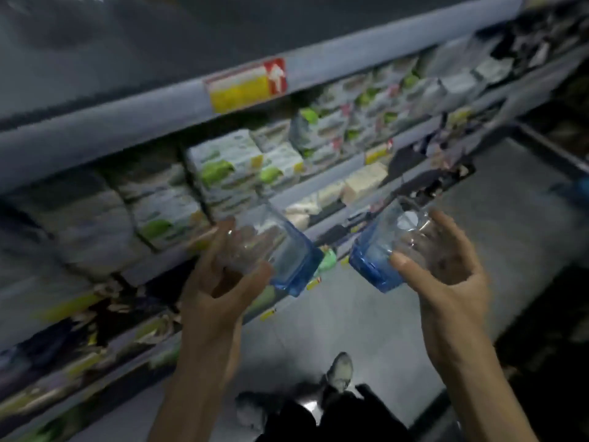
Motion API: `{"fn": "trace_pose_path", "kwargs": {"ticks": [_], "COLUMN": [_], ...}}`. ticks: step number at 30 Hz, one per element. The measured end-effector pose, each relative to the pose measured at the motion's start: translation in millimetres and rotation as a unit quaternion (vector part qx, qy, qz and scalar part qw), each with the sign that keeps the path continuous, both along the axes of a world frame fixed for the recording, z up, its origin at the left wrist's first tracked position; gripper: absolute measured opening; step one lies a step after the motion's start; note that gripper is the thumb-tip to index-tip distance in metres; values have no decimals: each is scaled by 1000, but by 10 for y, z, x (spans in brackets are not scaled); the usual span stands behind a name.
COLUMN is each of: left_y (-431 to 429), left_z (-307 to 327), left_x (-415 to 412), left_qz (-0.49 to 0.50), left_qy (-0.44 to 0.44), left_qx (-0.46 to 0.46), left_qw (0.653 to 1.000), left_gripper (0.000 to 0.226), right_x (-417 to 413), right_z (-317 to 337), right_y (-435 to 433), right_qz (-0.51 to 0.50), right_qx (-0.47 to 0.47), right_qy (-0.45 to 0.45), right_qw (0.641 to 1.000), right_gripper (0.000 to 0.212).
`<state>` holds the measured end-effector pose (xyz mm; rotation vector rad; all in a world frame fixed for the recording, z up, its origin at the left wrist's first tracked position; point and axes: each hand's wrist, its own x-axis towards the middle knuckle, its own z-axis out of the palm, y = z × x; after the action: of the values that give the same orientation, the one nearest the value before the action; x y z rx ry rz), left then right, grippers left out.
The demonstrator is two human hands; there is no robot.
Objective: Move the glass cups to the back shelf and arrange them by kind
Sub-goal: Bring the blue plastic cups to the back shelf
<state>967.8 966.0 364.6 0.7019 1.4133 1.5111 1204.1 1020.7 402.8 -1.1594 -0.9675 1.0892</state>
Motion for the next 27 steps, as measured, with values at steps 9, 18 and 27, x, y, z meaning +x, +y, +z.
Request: {"fn": "trace_pose_path", "kwargs": {"ticks": [9, 18, 27], "left_y": [785, 1541, 2590], "left_z": [-470, -900, -964], "left_x": [1970, 3598, 4832], "left_qz": [-165, -268, -361], "left_qy": [57, 204, 223], "left_qx": [-47, -57, -6], "left_qw": [983, 940, 905], "left_gripper": [65, 77, 78], "right_x": [1773, 3309, 4472], "right_z": [-875, -1081, -1230], "right_y": [-181, 48, 969], "right_qz": [-109, -191, -251], "right_qx": [-124, -152, -132], "right_qy": [-120, -133, -164], "right_qw": [979, 961, 945], "right_gripper": [75, 79, 81]}}
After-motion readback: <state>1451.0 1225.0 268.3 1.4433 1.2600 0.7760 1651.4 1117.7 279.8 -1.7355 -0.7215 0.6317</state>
